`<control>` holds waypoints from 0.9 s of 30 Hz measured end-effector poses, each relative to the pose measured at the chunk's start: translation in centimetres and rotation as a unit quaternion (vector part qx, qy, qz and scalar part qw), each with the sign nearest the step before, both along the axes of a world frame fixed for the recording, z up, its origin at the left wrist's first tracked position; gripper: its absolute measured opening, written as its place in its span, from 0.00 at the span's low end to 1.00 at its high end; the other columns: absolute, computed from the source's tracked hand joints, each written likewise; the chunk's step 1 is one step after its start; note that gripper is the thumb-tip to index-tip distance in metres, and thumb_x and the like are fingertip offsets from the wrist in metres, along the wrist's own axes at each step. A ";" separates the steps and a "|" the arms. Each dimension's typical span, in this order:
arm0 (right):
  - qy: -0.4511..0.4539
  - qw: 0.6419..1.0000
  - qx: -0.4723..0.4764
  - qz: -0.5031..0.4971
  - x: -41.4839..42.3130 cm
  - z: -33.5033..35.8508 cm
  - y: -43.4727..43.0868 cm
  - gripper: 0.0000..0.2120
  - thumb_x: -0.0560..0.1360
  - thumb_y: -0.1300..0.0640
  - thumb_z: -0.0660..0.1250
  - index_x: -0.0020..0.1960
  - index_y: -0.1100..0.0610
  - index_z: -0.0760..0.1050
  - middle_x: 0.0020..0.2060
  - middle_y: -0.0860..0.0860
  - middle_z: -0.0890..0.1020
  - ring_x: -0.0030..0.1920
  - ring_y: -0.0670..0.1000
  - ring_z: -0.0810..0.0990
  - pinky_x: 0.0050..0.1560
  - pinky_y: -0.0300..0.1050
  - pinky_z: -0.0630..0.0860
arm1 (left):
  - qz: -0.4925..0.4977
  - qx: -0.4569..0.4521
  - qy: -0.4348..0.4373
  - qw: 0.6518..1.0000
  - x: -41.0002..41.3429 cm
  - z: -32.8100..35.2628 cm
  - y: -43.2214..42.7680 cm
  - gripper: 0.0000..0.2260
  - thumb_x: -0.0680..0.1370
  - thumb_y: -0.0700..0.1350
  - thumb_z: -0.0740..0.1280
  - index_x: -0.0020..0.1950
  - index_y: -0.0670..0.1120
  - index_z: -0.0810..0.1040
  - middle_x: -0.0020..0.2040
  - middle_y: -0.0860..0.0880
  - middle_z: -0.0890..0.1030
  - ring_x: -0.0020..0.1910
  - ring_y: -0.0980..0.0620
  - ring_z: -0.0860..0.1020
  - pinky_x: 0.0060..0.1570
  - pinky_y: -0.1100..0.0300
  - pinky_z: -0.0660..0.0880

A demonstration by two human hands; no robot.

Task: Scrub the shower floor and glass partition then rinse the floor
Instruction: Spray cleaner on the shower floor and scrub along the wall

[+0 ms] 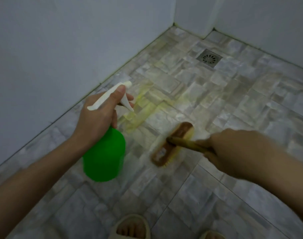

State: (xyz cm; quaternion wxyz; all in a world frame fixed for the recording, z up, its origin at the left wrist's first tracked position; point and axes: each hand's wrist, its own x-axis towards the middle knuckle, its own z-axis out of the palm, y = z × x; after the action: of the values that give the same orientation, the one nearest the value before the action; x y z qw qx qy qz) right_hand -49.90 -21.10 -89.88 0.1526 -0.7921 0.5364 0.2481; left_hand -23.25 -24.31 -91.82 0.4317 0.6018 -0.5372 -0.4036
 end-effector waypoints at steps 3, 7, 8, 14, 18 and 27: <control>-0.056 0.998 -0.038 0.016 2.3 -2.3 -1.5 0.19 0.82 0.47 0.50 0.72 0.38 0.60 0.33 0.45 0.68 0.31 0.46 0.70 0.27 0.38 0.64 | 0.031 -0.005 -0.020 0.999 2.3 0.3 0.9 0.16 0.81 0.56 0.61 0.43 0.50 0.85 0.43 0.50 0.87 0.24 0.41 0.74 0.24 0.61 0.70; 0.005 0.996 0.027 0.082 4.1 0.7 -1.3 0.24 0.82 0.49 0.50 0.56 0.16 0.48 0.39 0.44 0.72 0.38 0.46 0.74 0.35 0.38 0.71 | 0.085 -0.019 -0.030 0.996 6.1 0.7 3.1 0.13 0.79 0.59 0.62 0.44 0.59 0.85 0.45 0.49 0.87 0.35 0.30 0.79 0.27 0.61 0.71; 0.018 0.994 0.059 0.094 4.6 1.7 -0.4 0.25 0.82 0.48 0.49 0.53 0.16 0.43 0.43 0.45 0.73 0.43 0.48 0.76 0.38 0.39 0.71 | 0.091 -0.022 -0.030 0.995 6.7 0.8 3.4 0.12 0.79 0.59 0.62 0.44 0.60 0.85 0.45 0.50 0.87 0.36 0.29 0.79 0.27 0.61 0.71; -0.004 0.987 -0.084 0.135 10.4 -2.7 -2.1 0.19 0.82 0.52 0.52 0.72 0.38 0.59 0.33 0.46 0.66 0.29 0.48 0.66 0.26 0.40 0.58 | 0.169 -0.027 -0.015 0.985 10.6 1.8 5.8 0.12 0.78 0.60 0.63 0.43 0.61 0.85 0.46 0.50 0.87 0.39 0.30 0.80 0.26 0.59 0.70; -0.003 0.993 -0.086 0.083 12.1 -3.2 -1.8 0.26 0.82 0.56 0.52 0.76 0.40 0.49 0.32 0.47 0.61 0.28 0.45 0.61 0.26 0.40 0.57 | 0.206 -0.037 -0.003 0.978 12.2 1.8 7.5 0.11 0.78 0.59 0.63 0.44 0.59 0.85 0.46 0.49 0.86 0.40 0.27 0.79 0.25 0.62 0.70; -0.009 0.988 -0.057 0.140 13.8 -2.5 -6.5 0.23 0.83 0.52 0.50 0.72 0.31 0.50 0.46 0.49 0.77 0.43 0.52 0.78 0.40 0.45 0.75 | 0.236 -0.047 0.015 0.970 13.5 2.0 7.7 0.13 0.80 0.56 0.62 0.43 0.57 0.85 0.46 0.49 0.86 0.39 0.26 0.77 0.23 0.62 0.69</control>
State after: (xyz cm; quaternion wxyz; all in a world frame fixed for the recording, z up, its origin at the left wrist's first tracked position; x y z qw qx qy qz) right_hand -36.07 -27.56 -92.38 0.0757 -0.8693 0.4316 0.2287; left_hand -9.72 -16.59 -89.83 0.5505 0.6846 -0.3917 -0.2734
